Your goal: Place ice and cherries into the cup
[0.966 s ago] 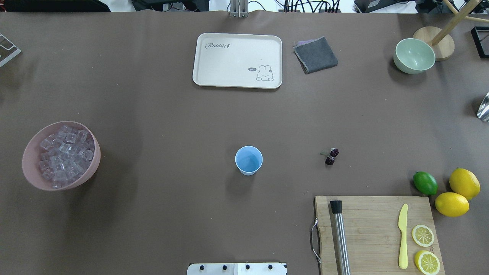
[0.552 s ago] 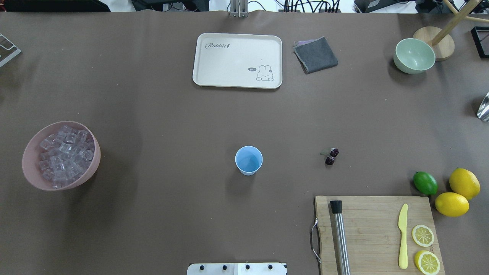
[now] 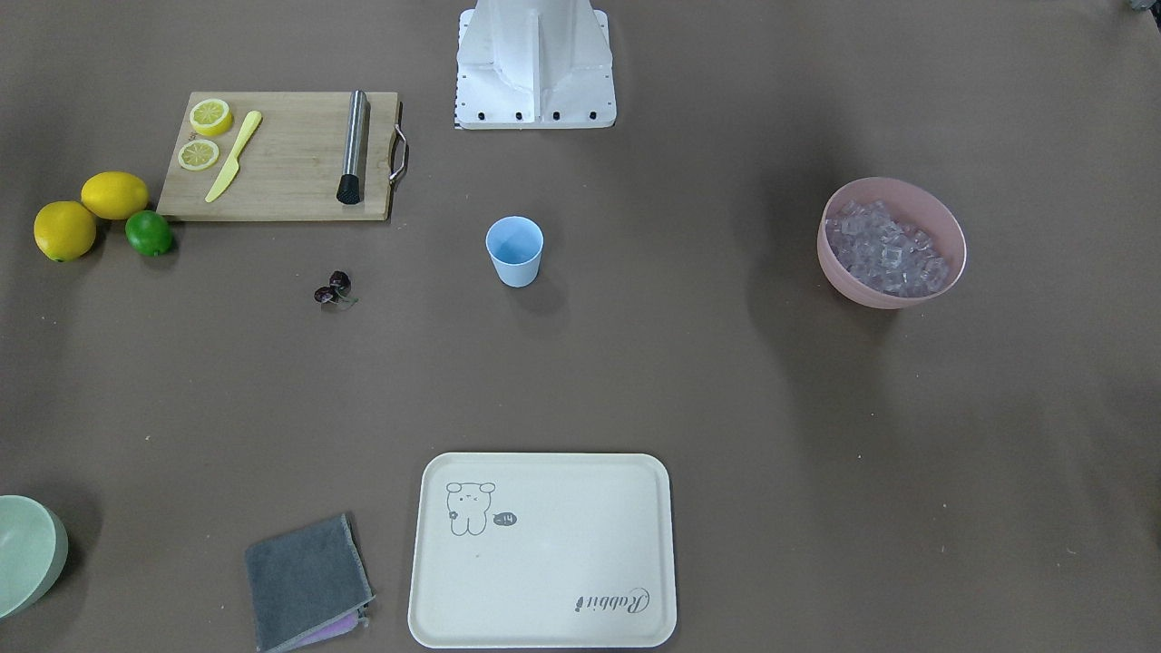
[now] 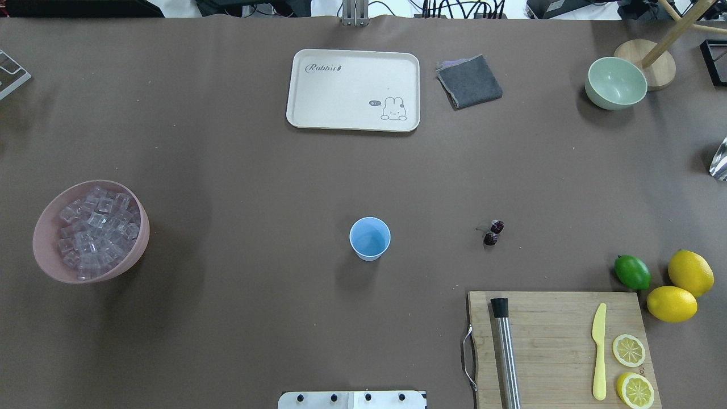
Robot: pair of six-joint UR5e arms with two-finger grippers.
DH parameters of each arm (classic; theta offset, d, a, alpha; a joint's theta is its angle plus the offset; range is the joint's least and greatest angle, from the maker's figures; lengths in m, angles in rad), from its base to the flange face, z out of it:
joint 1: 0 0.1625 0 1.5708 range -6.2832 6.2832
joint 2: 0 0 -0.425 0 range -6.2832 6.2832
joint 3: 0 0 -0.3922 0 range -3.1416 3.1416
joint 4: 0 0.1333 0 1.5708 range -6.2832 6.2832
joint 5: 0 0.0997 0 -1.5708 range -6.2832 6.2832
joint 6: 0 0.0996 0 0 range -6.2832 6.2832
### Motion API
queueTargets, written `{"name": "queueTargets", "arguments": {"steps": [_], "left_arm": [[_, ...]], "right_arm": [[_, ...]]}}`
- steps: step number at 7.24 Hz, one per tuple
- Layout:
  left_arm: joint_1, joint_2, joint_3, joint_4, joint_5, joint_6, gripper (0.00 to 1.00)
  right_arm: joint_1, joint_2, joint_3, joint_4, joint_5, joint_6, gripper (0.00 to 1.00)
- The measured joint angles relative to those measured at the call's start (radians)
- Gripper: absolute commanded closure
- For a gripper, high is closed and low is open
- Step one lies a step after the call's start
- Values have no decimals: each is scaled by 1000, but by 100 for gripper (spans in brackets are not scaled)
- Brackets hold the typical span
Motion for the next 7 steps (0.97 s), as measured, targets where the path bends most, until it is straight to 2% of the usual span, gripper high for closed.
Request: {"name": "queueTargets", "arguments": {"steps": [7], "left_arm": [[4,-14,38,-75,-27,-12,2]], "right_arm": [[0,-2,0,-1,4,0,0]]}}
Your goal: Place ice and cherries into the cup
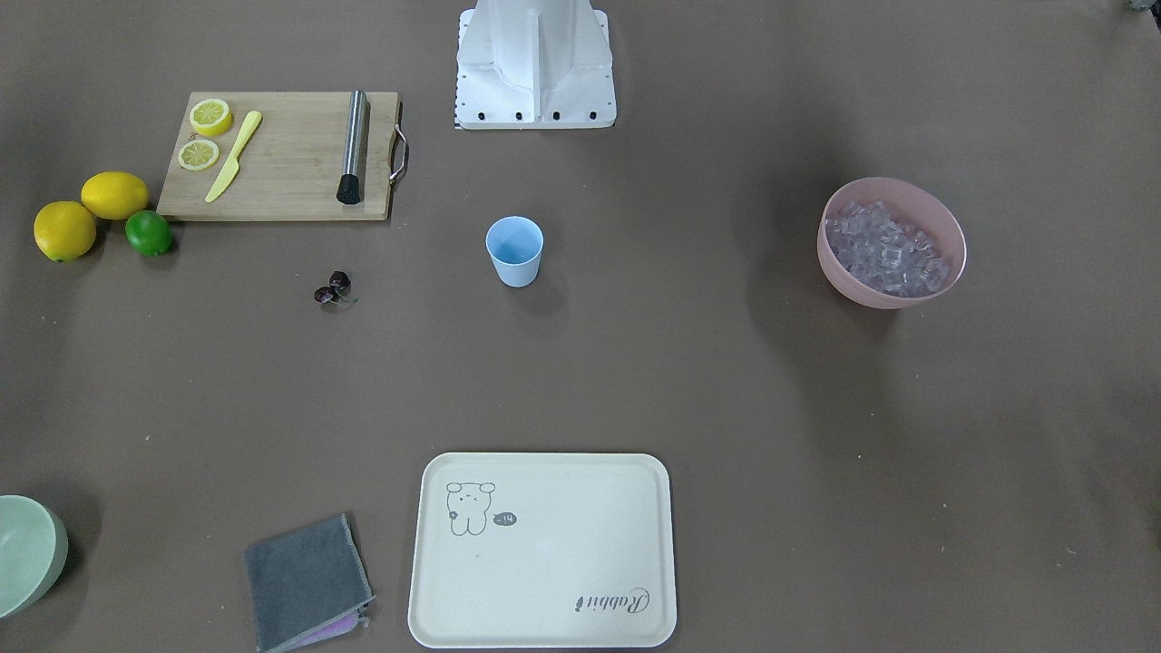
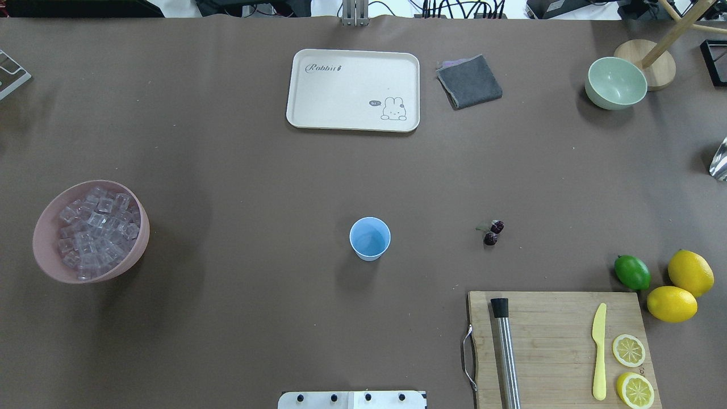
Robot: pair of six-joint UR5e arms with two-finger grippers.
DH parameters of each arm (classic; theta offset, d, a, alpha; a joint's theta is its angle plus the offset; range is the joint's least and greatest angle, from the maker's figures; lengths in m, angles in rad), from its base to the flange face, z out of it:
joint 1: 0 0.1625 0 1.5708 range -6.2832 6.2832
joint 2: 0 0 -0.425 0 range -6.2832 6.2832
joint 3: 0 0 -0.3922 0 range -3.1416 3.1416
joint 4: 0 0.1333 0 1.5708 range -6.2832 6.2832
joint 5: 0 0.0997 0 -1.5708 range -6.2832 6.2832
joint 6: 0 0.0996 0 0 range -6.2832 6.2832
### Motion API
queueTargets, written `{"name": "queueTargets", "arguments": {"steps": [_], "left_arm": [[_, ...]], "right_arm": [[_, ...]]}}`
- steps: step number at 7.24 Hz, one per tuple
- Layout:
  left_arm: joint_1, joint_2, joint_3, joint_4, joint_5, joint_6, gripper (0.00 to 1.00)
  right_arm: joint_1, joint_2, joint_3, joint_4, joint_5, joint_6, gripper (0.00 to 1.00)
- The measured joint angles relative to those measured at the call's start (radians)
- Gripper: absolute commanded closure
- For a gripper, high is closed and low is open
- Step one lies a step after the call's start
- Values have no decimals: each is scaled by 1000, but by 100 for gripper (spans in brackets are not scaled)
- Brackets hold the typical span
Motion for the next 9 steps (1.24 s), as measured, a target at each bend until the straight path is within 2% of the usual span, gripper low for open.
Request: {"name": "queueTargets", "arguments": {"steps": [5,9], "left_arm": [[0,12,-3,-2,-10,7,2],[-7,29,-12,-17,-79,5,2]], "right_arm": [[0,-3,8,0,2,1,0],[0,-11,14,0,2,0,0]]}}
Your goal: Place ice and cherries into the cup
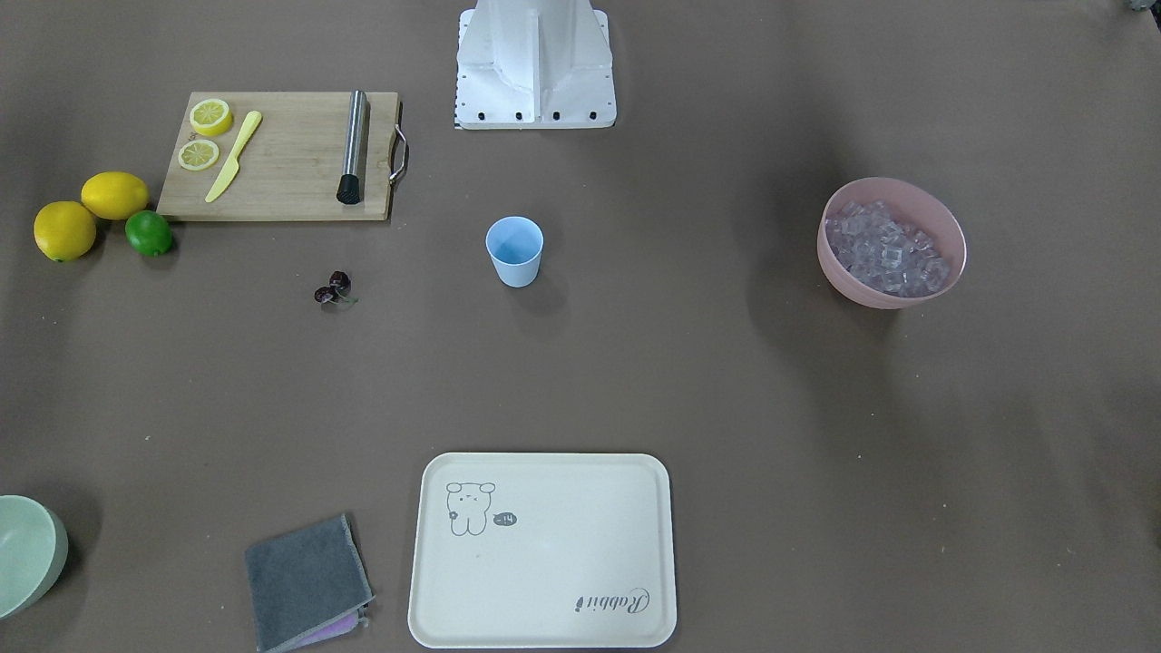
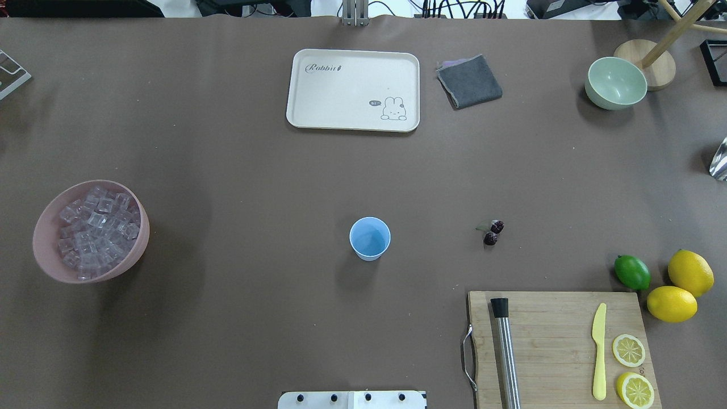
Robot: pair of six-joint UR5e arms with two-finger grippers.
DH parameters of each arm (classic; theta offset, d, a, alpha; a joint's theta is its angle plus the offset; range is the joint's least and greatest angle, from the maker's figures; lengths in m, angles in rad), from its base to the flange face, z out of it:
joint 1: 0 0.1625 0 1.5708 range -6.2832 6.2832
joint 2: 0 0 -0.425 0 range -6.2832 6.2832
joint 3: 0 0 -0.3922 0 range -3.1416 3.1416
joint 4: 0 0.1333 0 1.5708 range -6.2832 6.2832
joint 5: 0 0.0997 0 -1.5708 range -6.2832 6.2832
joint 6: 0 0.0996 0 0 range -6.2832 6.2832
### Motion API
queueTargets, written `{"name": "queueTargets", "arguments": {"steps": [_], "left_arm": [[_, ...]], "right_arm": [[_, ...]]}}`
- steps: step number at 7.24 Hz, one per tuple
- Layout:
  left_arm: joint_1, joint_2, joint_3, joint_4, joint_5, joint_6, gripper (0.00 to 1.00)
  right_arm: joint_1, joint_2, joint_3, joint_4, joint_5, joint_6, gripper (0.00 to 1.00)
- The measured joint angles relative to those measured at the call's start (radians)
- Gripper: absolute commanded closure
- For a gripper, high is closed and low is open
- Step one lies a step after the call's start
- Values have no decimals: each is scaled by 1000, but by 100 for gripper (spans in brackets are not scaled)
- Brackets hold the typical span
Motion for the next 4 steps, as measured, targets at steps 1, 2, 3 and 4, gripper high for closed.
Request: {"name": "queueTargets", "arguments": {"steps": [1,2,3,4], "left_arm": [[-1,2,-10,-4,-3,0,2],[-1,3,-25,-6,-5,0,2],[-1,4,-39,-6,-6,0,2],[-1,5,-49,-6,-7,0,2]], "right_arm": [[0,2,0,1,1,-1,0],[0,9,0,1,2,-2,0],[0,16,-1,1,9,-2,0],[-1,22,-3,1,20,-4,0]]}}
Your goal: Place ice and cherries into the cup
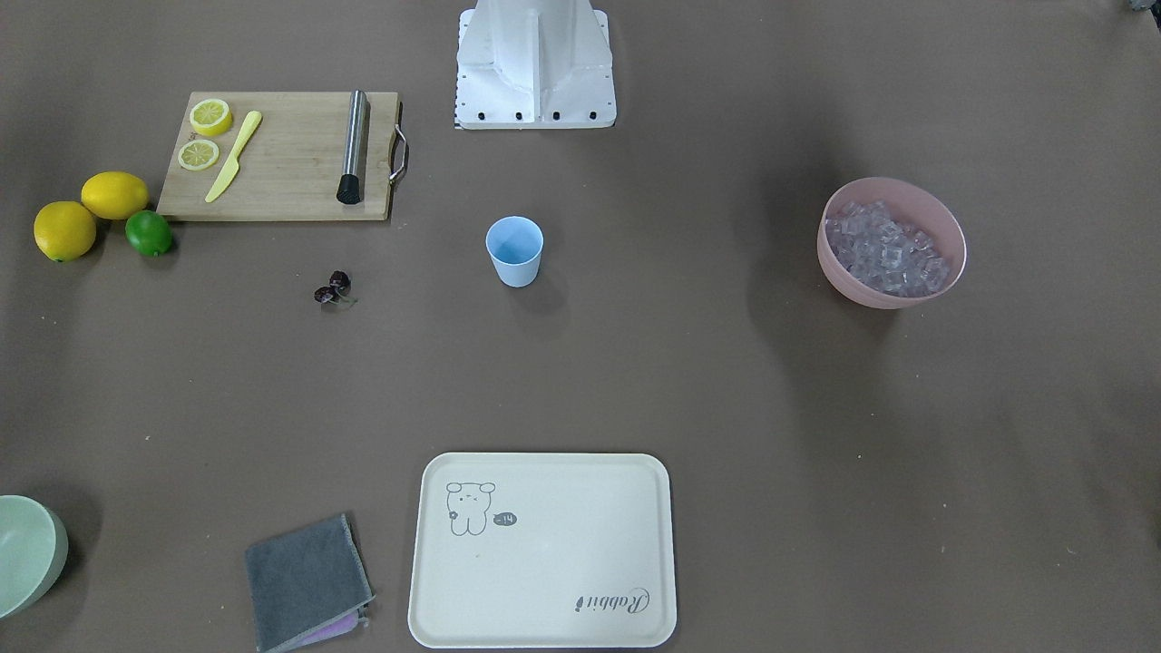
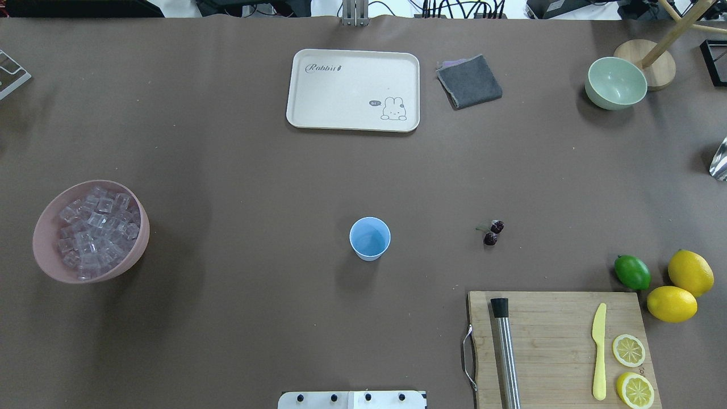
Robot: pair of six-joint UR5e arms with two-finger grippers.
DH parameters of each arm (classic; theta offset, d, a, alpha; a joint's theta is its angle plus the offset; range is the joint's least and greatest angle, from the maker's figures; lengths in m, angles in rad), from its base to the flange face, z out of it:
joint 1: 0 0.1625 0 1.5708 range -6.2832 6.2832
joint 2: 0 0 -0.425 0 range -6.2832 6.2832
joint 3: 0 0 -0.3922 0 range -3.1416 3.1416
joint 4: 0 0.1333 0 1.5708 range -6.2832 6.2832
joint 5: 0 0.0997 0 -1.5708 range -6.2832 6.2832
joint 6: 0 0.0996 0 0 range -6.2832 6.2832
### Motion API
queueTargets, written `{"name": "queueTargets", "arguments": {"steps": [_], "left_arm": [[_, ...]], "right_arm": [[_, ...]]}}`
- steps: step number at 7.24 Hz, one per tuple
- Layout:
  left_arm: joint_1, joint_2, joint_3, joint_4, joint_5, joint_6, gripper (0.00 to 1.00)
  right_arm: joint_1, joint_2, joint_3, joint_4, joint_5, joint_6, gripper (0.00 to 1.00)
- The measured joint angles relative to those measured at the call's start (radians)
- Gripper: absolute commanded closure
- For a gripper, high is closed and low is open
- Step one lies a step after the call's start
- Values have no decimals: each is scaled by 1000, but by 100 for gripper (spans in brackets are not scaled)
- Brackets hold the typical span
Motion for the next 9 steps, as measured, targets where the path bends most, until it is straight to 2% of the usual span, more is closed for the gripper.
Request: {"name": "queueTargets", "arguments": {"steps": [3,4,6,8,9], "left_arm": [[14,0,-17,-18,1,-30,2],[44,4,-28,-71,5,-79,2],[187,30,-70,-228,51,-308,2],[352,44,-138,-281,157,-460,3],[403,40,-155,-283,176,-485,3]], "right_arm": [[1,-3,-3,1,7,-11,0],[1,-6,0,1,7,-10,0],[0,-4,4,1,5,-4,0],[1,2,6,1,3,-1,0],[1,3,8,1,3,0,0]]}}
